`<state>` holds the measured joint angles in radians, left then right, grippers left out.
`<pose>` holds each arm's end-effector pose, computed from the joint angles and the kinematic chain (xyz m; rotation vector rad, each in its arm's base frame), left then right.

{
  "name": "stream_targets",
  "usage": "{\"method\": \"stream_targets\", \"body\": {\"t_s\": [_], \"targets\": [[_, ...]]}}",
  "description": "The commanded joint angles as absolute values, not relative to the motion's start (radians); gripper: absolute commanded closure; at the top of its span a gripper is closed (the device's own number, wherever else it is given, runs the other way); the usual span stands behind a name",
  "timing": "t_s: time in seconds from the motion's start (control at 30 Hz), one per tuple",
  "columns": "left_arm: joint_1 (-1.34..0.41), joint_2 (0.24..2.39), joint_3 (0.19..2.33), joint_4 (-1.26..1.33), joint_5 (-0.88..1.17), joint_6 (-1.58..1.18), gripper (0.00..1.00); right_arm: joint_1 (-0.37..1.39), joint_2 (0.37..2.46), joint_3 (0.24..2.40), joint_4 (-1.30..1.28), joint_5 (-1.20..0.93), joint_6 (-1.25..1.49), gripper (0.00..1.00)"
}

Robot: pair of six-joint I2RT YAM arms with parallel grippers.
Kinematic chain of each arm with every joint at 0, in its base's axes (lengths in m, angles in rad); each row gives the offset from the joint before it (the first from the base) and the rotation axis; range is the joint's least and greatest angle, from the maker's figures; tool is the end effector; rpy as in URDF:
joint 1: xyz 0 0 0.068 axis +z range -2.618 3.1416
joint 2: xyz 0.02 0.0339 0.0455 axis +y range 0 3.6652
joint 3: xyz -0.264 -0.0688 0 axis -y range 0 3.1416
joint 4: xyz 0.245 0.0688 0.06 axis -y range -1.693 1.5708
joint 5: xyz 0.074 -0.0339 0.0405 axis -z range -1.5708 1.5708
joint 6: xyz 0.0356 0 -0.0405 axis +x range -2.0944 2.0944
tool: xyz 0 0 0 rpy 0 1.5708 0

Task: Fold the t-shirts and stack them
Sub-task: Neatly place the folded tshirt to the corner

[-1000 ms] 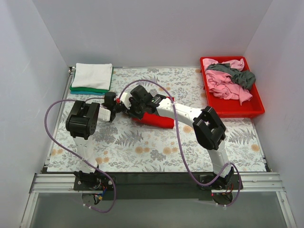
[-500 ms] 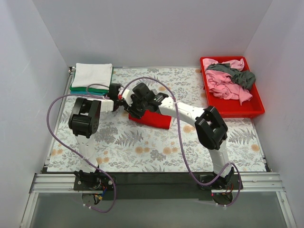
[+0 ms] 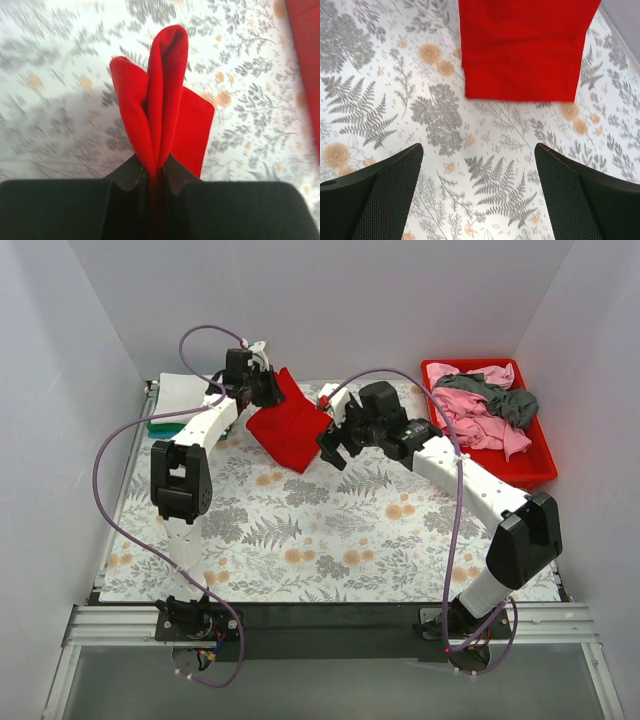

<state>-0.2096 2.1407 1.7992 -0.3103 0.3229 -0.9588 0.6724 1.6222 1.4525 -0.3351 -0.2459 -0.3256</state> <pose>0.4858 -0.1149 0.2449 -0.6880 2.2708 -0.9668 0.2920 0.2436 0.3424 -1.1322 1.7596 0.4664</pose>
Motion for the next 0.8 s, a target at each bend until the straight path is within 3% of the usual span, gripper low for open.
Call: {"method": "stream_targets", "body": {"t_s": [0.0, 0.3, 0.77], "targets": [[-0.192, 2.181, 1.951, -0.446, 0.255, -0.752, 1.00, 0.643, 1.588, 1.382, -0.339, -0.247, -0.344, 0.02], [-0.175, 2.221, 2.172, -0.500, 0.175, -0.578, 1.00, 0.617, 1.540, 1.319, -0.337, -0.241, -0.347, 0.02], [-0.137, 2.148, 2.197, -0.482, 0.167, -0.522, 1.00, 0.617, 1.555, 1.338, -0.344, -0.258, -0.325, 0.02]]}}
